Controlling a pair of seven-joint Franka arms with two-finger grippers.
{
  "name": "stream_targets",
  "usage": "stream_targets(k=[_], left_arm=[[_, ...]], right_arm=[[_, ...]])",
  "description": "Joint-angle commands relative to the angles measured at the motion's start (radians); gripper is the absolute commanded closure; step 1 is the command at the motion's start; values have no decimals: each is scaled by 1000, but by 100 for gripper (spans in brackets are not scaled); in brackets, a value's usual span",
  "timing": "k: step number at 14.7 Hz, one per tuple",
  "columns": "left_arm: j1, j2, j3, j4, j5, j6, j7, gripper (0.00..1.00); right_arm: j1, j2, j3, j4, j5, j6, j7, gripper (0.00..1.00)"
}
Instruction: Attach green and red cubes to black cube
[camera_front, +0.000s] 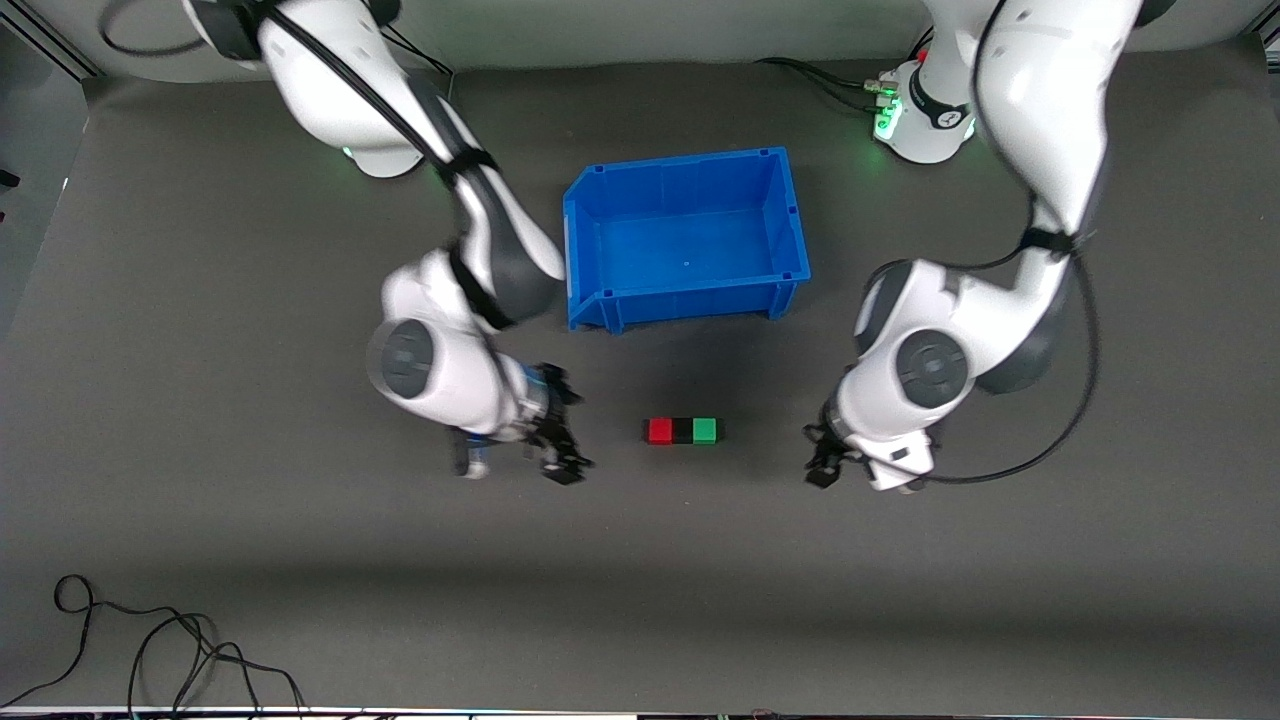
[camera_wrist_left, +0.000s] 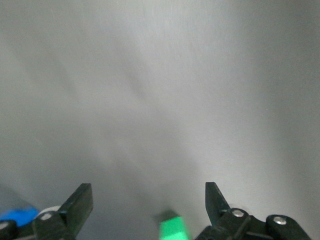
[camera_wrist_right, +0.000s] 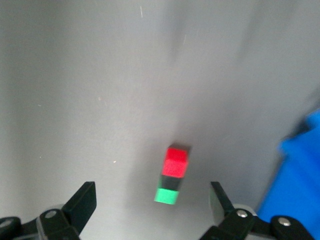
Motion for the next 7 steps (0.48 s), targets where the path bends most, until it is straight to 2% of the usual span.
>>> stream_targets(k=[1,3,5,7], left_arm=[[79,-183,-3,-182,10,-35,253,0],[137,-261,-1,-223,10,-100,478,0],[212,-321,-1,-220,10,-209,710,0],[281,-359,-1,-216,2,-263,896,2]], right_arm=[[9,-145,-104,-47,-65,-200,-206,0],[13,-230,-129,-59,-214,-297,-364,0],[7,-333,-123,-119,-360,-310,-528,0],[-51,-430,-100,-188,-414,-310,-673,0]])
